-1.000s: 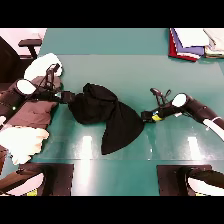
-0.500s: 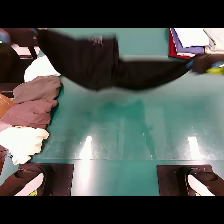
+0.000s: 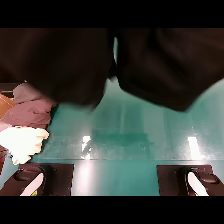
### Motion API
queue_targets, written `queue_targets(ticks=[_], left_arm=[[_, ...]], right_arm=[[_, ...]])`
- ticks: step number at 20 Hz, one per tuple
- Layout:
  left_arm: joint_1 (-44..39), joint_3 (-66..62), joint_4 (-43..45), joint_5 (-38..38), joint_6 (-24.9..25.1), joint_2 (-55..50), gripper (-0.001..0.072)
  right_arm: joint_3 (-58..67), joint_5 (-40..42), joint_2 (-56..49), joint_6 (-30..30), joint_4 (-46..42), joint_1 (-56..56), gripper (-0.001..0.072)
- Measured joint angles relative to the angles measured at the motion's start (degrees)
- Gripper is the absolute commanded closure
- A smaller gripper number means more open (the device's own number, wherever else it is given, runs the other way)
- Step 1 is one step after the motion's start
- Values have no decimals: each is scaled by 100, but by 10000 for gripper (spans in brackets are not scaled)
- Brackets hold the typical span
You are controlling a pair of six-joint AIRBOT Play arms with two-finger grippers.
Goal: Fold the shirts.
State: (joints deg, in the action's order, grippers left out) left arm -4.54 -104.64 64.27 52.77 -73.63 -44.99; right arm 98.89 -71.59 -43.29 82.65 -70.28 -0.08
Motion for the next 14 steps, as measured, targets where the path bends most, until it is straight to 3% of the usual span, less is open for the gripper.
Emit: queue_targets(ticks=[5,14], left_arm=[[0,170,11,542,-94,-103,683],[4,1078,17,726,-133,-131,683]], right_arm=[[297,-623,-546,9,13,70,694],[2,-450,-1410,7,-221,1259,695]])
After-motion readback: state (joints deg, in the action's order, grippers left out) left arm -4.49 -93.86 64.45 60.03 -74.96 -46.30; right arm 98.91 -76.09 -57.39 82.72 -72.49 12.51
